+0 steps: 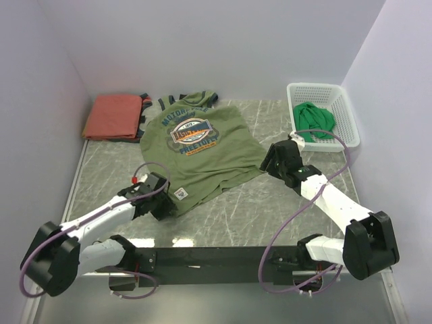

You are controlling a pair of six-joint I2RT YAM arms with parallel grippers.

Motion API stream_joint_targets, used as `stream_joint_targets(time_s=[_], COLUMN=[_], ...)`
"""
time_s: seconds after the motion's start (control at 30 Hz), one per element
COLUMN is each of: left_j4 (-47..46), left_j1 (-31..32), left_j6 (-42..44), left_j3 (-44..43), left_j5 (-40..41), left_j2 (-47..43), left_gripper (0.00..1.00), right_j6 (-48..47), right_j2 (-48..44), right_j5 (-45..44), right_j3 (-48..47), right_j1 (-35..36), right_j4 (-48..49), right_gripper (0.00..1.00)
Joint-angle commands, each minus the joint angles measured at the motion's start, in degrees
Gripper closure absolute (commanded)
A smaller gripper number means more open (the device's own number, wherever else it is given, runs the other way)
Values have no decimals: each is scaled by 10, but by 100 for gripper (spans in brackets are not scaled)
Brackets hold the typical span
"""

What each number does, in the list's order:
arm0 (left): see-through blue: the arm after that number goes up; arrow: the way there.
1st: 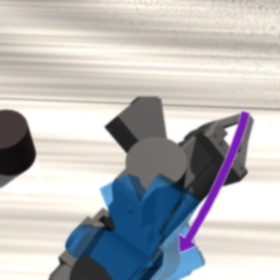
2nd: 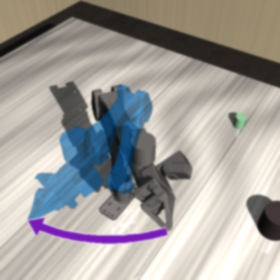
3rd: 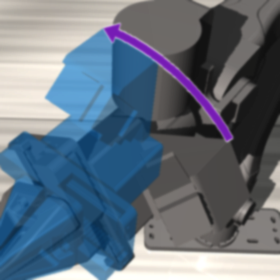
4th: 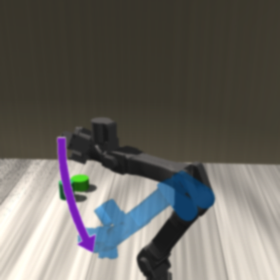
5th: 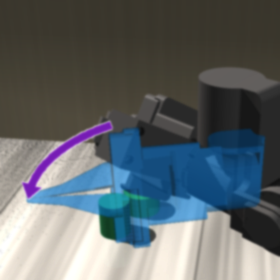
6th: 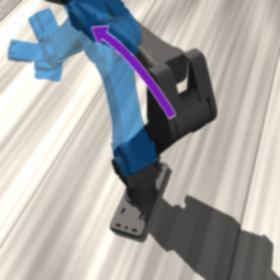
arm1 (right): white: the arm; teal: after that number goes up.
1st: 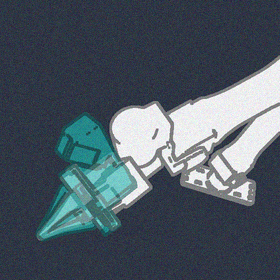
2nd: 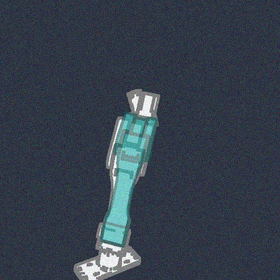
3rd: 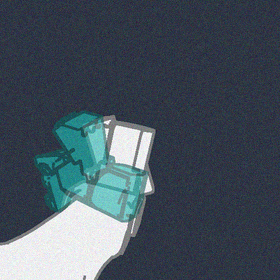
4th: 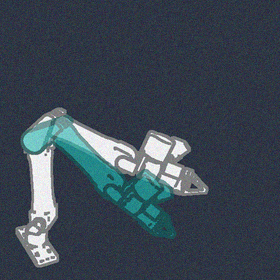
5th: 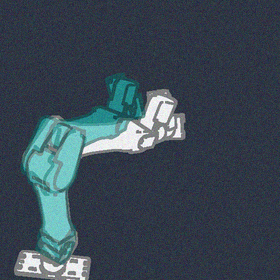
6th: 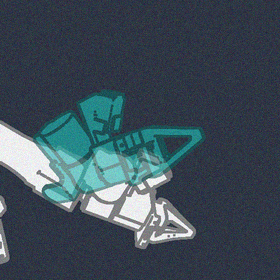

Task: Fold and stack the tank tops
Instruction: Flatten the tank top out

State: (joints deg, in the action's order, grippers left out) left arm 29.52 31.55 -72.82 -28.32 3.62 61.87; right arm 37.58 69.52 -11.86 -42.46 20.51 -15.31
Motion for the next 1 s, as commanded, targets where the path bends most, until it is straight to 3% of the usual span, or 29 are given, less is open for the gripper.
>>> stream_joint_targets(time_s=[0.0,0.17,0.47,0.53,0.67,0.77,0.97], left_j4=[5,-10,59,65,65,75,79], left_j1=[28,40,26,4,-109,-161,-215], left_j6=[-45,-51,-18,10,80,112,145], left_j3=[-14,-19,-61,-68,-73,-88,-104], left_j5=[26,31,103,112,93,84,59], left_j2=[29,47,-9,-33,-82,-111,-119], left_gripper=[57,63,99,99,99,99,99], right_j6=[-9,-13,-20,-22,-20,-19,-5], right_j2=[4,2,22,33,49,73,126], right_j5=[-3,7,7,9,18,20,55], right_j3=[-23,-13,-8,-9,-2,4,18], right_j1=[-10,-18,-38,-48,-57,-59,-63], right_j4=[26,34,36,34,42,48,76], right_gripper=[33,33,33,33,32,31,35])
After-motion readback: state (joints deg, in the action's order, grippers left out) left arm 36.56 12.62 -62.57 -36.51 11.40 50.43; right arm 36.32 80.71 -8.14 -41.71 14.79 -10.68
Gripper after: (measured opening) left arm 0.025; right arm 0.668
